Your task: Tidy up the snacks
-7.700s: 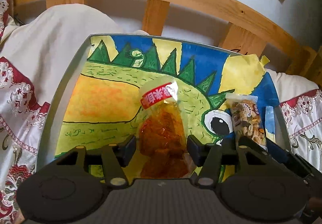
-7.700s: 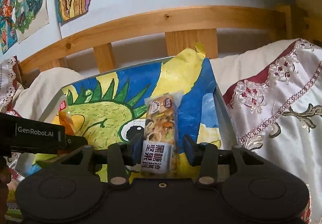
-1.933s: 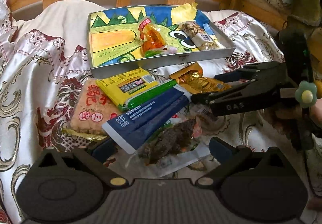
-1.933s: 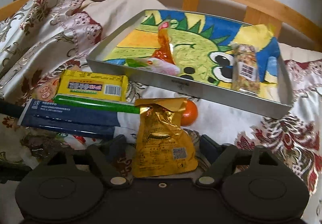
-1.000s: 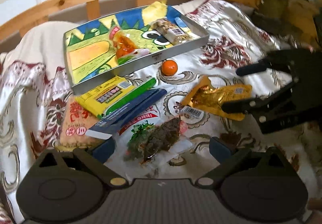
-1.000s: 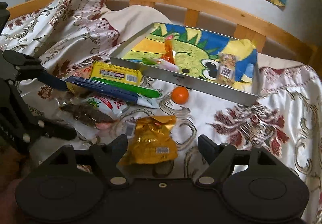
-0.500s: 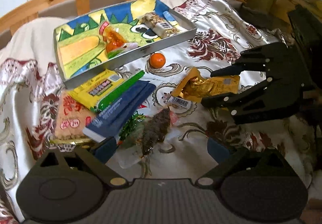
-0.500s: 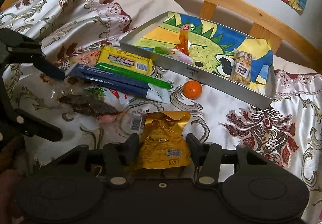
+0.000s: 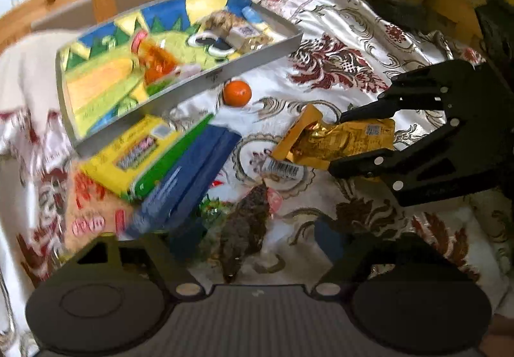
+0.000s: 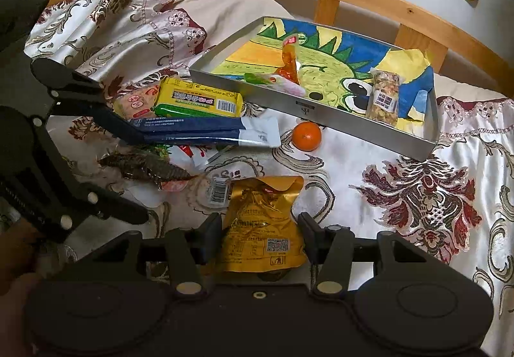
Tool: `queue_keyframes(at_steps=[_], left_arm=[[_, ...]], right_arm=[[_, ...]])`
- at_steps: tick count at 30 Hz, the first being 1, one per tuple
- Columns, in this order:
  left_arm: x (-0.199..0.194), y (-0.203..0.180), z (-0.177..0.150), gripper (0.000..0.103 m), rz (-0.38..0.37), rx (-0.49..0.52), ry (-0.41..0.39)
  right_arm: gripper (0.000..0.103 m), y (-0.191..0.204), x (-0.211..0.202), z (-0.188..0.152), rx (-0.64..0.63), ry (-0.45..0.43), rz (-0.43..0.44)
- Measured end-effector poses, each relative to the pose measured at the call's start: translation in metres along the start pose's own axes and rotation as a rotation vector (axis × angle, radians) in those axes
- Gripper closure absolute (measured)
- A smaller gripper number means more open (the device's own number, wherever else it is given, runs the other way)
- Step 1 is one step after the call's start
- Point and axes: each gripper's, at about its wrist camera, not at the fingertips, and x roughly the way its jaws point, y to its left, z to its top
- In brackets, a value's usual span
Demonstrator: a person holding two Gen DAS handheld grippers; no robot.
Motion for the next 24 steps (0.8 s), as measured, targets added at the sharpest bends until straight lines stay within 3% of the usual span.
queue_keyframes(at_steps=[4, 11, 15, 18, 22, 24], left_arm=[[-0.002, 0.003, -0.002, 0.044, 0.048, -0.048, 0.011], [-0.007, -0.009, 0.003, 0.047, 0.081, -0.081, 0.047], [0.001, -0.014, 0.004, 0.037, 0.118, -0.060, 0.058], [0.003, -0.013, 0.003, 0.037, 0.118, -0.055, 0.055], [-0.002, -0.014, 0.005, 0.049, 0.115, -0.054, 0.054], [-0.004, -0.015, 0.007, 0.051, 0.108, -0.062, 0.056]], right_arm=[[0.049, 0.000, 0.002, 0.000, 0.005, 0.002, 0.002], [0.050, 0.002, -0.001, 0.000, 0.012, 0.005, 0.005], [0.045, 0.003, 0.000, -0.001, 0.012, -0.005, 0.000], [0.042, 0.002, 0.003, -0.002, 0.022, -0.013, -0.011], [0.043, 0.004, 0.007, -0.002, 0.017, -0.004, -0.010], [0.050, 0.005, 0.007, -0.002, 0.012, -0.003, -0.009]])
